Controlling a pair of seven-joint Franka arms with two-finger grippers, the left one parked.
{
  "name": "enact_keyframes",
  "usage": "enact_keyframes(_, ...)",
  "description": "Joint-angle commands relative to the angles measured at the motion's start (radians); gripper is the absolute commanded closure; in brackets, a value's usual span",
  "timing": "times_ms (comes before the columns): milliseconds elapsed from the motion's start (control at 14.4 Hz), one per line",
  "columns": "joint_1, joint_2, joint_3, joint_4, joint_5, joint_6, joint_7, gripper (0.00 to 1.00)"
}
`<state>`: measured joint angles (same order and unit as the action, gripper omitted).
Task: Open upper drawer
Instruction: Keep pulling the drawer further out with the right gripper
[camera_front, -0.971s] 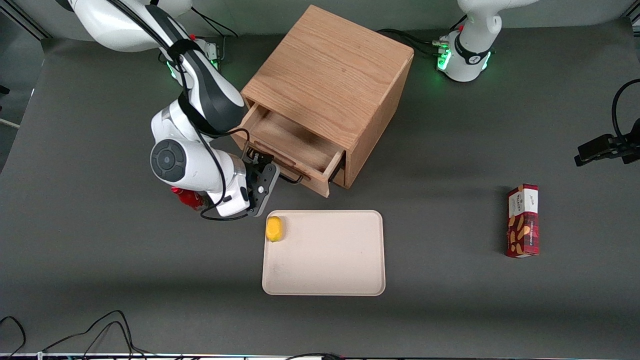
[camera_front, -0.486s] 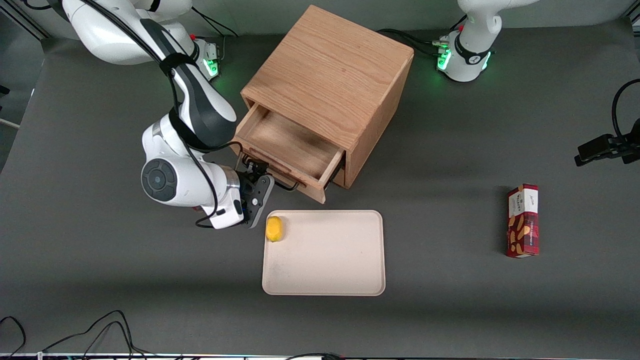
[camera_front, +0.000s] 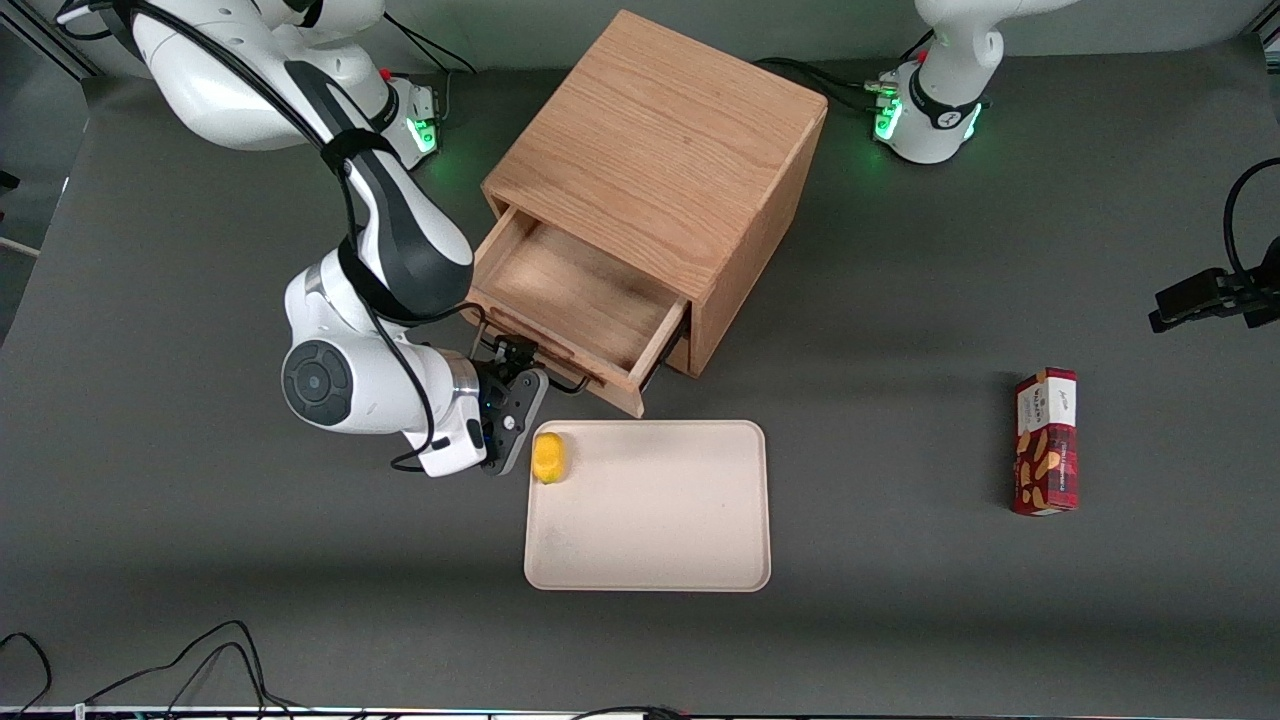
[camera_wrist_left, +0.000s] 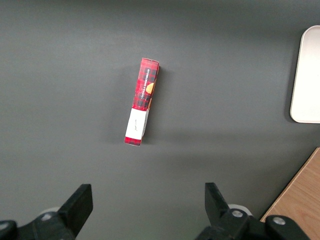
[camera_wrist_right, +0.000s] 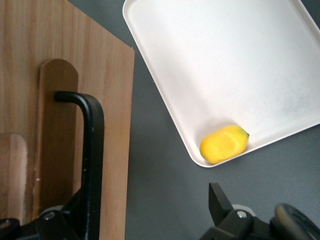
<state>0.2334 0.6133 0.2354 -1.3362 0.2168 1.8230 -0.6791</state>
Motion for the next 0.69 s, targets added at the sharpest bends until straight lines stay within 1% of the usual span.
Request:
enact_keyframes(0,-0.012,0.051,0.001,0.072,-0.019,-0.025,-0.017,0.00)
enact_keyframes(208,-0.029,0.065,0.001,0.087,-0.034,-0.025,-0.026,0.00)
enact_keyframes(624,-0.051,0.100,0.001,0.126,-0.045,-0.027,-0.040,0.00)
